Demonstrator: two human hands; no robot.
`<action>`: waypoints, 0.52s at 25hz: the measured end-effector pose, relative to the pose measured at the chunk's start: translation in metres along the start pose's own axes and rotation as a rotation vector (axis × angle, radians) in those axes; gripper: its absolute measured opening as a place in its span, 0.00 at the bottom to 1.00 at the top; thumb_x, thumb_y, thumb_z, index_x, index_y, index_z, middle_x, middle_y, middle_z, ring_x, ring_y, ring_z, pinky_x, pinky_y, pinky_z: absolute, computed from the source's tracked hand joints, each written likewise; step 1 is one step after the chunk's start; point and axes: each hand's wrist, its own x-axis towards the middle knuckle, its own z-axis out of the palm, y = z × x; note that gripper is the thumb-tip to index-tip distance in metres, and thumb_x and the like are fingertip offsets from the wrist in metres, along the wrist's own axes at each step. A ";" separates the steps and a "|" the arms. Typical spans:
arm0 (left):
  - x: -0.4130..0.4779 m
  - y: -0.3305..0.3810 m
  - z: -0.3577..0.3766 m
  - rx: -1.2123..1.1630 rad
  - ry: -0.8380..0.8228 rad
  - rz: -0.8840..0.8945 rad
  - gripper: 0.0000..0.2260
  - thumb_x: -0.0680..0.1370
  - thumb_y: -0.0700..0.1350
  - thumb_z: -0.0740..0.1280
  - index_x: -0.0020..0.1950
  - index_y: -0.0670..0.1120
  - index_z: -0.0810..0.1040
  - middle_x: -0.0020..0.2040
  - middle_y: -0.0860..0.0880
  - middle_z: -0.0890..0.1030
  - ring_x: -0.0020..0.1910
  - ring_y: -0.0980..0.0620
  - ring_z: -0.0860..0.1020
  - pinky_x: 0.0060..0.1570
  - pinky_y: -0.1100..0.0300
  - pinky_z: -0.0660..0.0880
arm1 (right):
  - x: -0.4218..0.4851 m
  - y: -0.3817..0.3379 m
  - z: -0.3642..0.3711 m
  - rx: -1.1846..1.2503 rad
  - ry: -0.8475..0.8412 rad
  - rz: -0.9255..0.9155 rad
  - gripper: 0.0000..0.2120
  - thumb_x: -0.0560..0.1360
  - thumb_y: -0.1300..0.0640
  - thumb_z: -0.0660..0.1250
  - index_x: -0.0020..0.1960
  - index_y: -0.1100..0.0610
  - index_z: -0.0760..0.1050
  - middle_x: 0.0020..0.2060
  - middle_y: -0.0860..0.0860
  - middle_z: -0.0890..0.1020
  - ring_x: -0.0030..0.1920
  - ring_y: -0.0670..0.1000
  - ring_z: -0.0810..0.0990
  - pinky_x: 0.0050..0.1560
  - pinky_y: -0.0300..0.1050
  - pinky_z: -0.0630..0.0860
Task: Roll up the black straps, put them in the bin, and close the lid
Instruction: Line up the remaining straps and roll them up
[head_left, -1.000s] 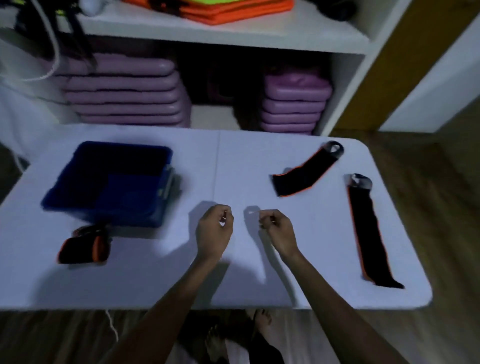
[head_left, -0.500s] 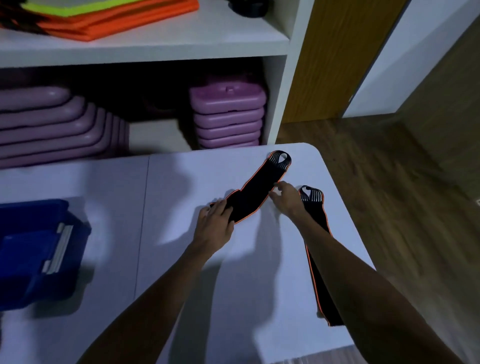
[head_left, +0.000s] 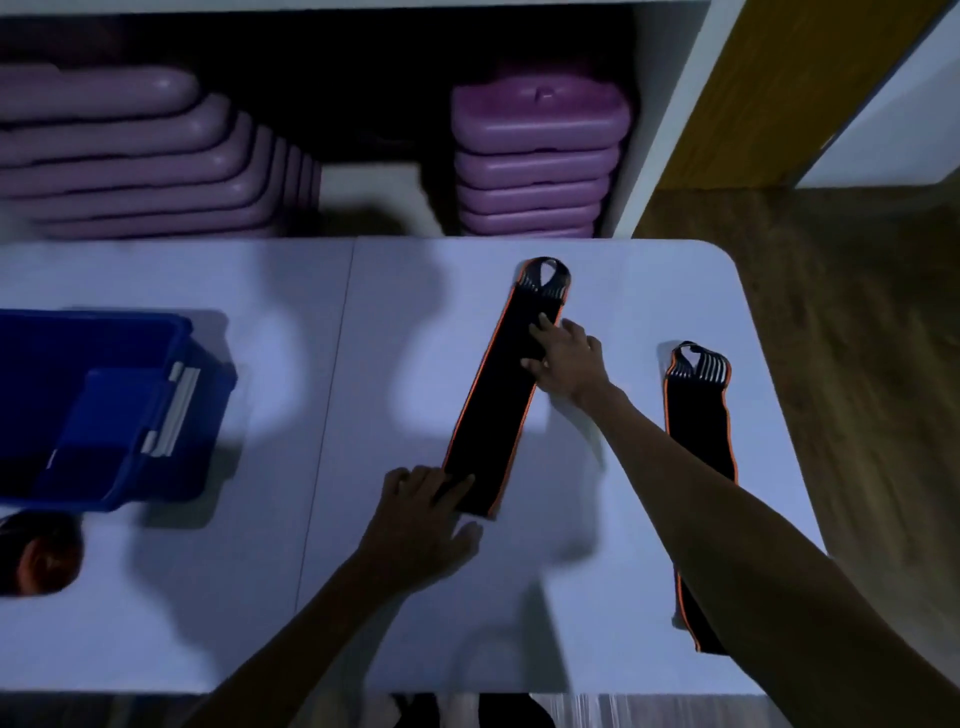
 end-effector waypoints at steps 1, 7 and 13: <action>-0.019 0.004 0.000 -0.008 -0.017 0.002 0.20 0.69 0.54 0.67 0.57 0.45 0.79 0.44 0.47 0.79 0.45 0.47 0.76 0.49 0.52 0.65 | -0.002 -0.016 0.005 -0.038 -0.050 -0.075 0.29 0.79 0.43 0.57 0.76 0.51 0.55 0.78 0.48 0.54 0.77 0.56 0.51 0.72 0.56 0.54; -0.106 0.011 0.008 -0.044 -0.037 0.088 0.18 0.69 0.52 0.66 0.55 0.45 0.79 0.44 0.48 0.77 0.44 0.50 0.71 0.50 0.54 0.62 | -0.054 -0.093 0.055 -0.072 -0.067 -0.348 0.28 0.79 0.44 0.56 0.76 0.52 0.56 0.78 0.48 0.56 0.77 0.56 0.51 0.73 0.55 0.52; -0.140 0.014 -0.003 -0.152 -0.083 0.099 0.19 0.70 0.57 0.66 0.55 0.47 0.79 0.45 0.50 0.79 0.47 0.52 0.73 0.53 0.55 0.62 | -0.095 -0.100 0.078 -0.078 -0.001 -0.349 0.36 0.73 0.36 0.41 0.75 0.52 0.59 0.77 0.49 0.59 0.77 0.56 0.54 0.72 0.56 0.54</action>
